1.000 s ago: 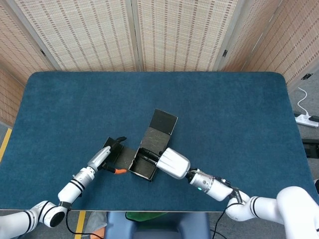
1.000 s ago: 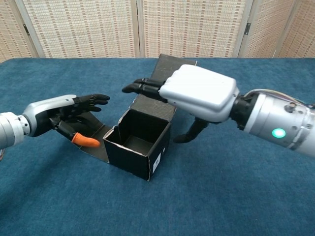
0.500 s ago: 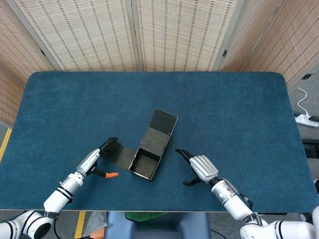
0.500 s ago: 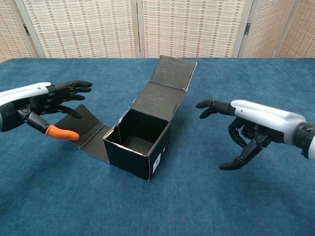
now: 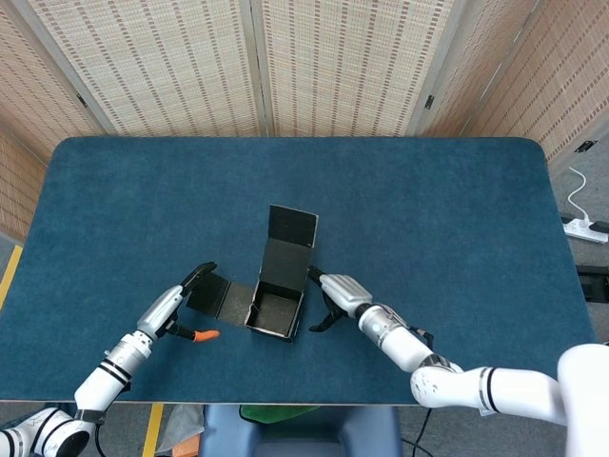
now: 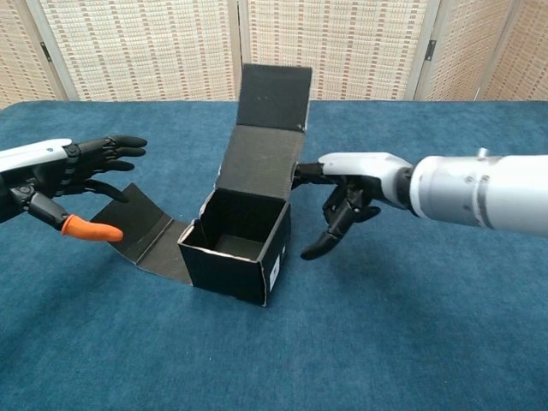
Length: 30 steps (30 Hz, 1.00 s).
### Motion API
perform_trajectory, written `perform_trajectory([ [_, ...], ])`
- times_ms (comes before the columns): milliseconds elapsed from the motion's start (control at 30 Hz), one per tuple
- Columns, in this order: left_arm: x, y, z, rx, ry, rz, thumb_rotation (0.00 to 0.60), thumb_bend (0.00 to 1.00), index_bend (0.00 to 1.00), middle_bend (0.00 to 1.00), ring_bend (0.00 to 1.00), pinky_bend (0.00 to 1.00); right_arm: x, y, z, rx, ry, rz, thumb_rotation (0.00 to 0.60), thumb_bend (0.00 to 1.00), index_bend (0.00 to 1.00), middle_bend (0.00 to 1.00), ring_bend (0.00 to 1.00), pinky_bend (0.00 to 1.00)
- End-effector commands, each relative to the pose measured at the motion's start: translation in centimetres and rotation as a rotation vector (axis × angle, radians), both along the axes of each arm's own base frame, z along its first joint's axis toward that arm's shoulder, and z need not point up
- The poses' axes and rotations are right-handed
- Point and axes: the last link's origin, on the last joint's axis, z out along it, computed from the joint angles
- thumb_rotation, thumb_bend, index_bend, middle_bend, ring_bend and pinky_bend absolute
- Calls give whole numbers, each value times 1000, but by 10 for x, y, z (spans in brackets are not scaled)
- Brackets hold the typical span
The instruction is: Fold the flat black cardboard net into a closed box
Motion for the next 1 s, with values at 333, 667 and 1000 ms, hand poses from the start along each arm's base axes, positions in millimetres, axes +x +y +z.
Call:
perform_trajectory([
  [333, -6, 1, -2, -8, 6, 24, 600, 173, 3, 0, 0, 218, 10, -14, -8, 66, -27, -85, 600, 14, 0, 15, 700, 1000],
  [667, -7, 1, -1, -4, -10, 21, 600, 172, 2, 0, 0, 218, -26, 15, -8, 79, -129, -203, 600, 3, 0, 0, 690, 1000],
  [1000, -6, -2, 2, -2, -25, 19, 600, 171, 2, 0, 0, 218, -13, 32, -41, 35, -222, -212, 600, 0, 0, 0, 690, 1000],
])
